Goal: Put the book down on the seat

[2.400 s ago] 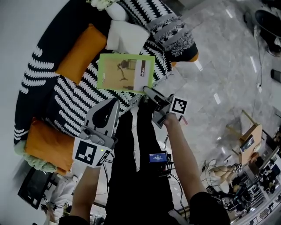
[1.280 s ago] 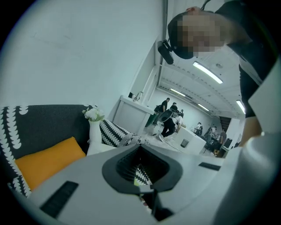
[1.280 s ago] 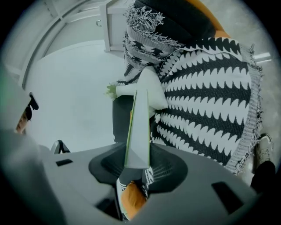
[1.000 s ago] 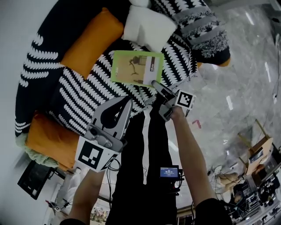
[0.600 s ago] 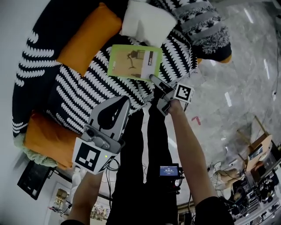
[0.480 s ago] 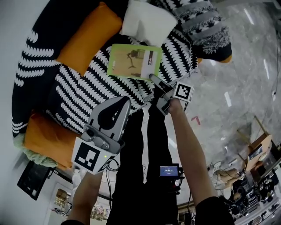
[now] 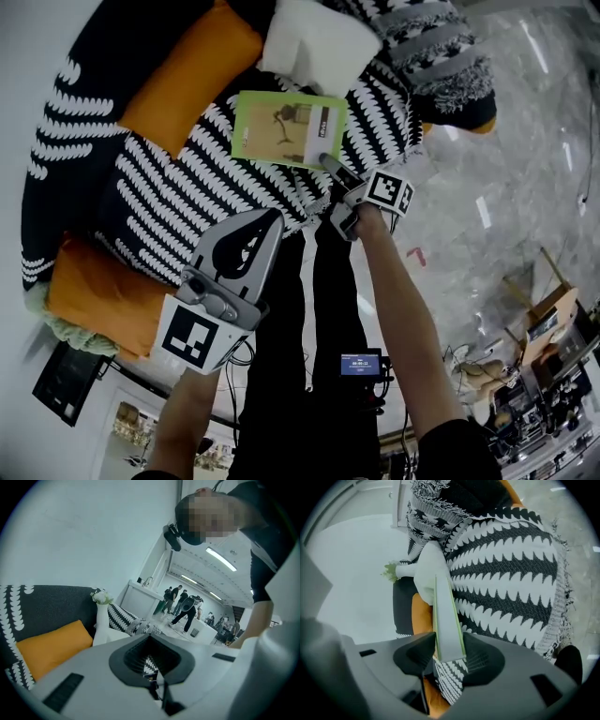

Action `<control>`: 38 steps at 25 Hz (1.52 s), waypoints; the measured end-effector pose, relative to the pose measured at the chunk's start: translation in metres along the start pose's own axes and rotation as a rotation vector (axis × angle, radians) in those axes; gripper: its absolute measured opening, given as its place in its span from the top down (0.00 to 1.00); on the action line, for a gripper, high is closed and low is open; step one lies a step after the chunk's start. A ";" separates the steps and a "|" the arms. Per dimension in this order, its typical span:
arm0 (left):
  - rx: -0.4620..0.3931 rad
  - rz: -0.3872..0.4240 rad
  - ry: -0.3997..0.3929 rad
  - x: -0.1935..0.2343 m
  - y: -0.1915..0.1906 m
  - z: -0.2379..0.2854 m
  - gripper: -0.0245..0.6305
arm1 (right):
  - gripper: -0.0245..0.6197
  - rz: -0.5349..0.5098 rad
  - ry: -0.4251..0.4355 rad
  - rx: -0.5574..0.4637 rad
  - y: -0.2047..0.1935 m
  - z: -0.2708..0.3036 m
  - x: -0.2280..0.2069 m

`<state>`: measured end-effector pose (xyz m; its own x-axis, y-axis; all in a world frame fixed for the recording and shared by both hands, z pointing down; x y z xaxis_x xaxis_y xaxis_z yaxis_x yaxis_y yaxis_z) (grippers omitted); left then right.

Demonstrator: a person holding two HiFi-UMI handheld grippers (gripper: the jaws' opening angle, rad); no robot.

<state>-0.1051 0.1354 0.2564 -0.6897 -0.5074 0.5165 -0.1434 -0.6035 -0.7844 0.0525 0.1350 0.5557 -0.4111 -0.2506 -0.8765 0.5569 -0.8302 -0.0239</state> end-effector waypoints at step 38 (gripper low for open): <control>0.008 -0.025 0.006 -0.039 0.026 -0.006 0.94 | 0.58 0.001 -0.050 0.000 0.008 -0.042 0.045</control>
<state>-0.0866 0.1434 0.2142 -0.6900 -0.4889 0.5337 -0.1545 -0.6208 -0.7686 0.0689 0.1378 0.4955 -0.4461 -0.2755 -0.8515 0.5575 -0.8298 -0.0236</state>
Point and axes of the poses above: the fingertips, and each gripper's own axes: z forward along the fingers, x to its left, y out of its top, the point moved 5 cm from there along -z, backward along the fingers, and after that the axes turned 8 degrees about -z, right-handed, at the moved point
